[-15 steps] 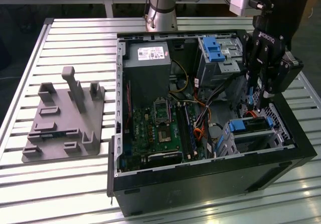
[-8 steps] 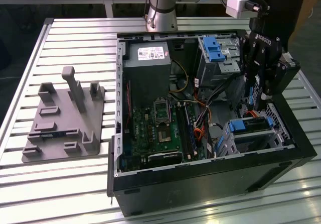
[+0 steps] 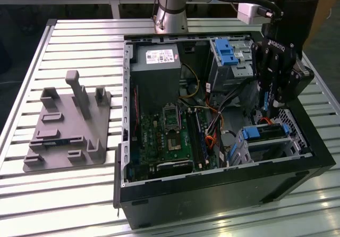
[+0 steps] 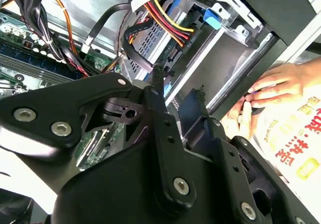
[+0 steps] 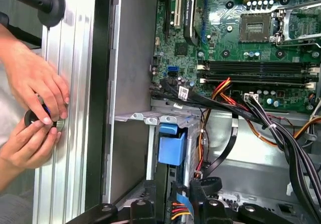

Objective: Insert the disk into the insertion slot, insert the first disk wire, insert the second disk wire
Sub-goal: 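Insert the second disk wire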

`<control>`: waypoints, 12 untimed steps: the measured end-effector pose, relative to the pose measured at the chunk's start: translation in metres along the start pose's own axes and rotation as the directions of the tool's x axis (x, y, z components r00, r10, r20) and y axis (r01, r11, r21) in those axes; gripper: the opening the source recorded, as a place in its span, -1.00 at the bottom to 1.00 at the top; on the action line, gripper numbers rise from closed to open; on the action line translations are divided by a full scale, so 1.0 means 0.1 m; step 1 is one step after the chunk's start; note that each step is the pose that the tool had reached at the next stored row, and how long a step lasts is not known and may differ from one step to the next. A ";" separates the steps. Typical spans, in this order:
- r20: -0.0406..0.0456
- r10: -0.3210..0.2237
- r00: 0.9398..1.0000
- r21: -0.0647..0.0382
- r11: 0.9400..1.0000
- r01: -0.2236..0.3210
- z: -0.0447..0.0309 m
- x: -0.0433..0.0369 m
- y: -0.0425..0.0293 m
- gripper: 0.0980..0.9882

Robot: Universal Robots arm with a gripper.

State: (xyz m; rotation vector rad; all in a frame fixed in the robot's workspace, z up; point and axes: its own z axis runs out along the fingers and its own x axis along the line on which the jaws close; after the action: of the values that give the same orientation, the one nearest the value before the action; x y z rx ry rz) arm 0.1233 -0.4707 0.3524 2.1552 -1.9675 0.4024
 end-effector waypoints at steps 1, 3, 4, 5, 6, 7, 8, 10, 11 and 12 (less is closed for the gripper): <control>0.000 0.000 1.000 0.000 1.000 0.000 0.006 -0.002 0.001 -0.32; -0.002 -0.001 1.000 0.000 1.000 0.001 0.014 -0.006 0.006 -0.32; -0.003 -0.001 1.000 0.000 1.000 0.001 0.017 -0.007 0.011 -0.35; -0.003 -0.001 1.000 0.000 1.000 0.001 0.019 -0.008 0.014 -0.51; -0.004 -0.001 1.000 0.000 1.000 0.001 0.021 -0.009 0.017 -0.51; -0.004 -0.001 1.000 0.000 1.000 0.001 0.023 -0.010 0.017 -0.66; -0.005 -0.001 1.000 0.000 1.000 0.001 0.024 -0.012 0.017 -0.66; -0.007 -0.001 1.000 0.000 1.000 0.001 0.024 -0.017 0.018 -0.66; -0.008 -0.001 1.000 0.000 1.000 0.001 0.025 -0.022 0.017 -0.66; -0.009 -0.001 1.000 0.000 1.000 0.001 0.027 -0.027 0.017 -0.66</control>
State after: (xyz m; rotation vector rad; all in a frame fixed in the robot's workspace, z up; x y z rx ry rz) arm 0.1215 -0.4692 0.3489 2.1506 -1.9612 0.4107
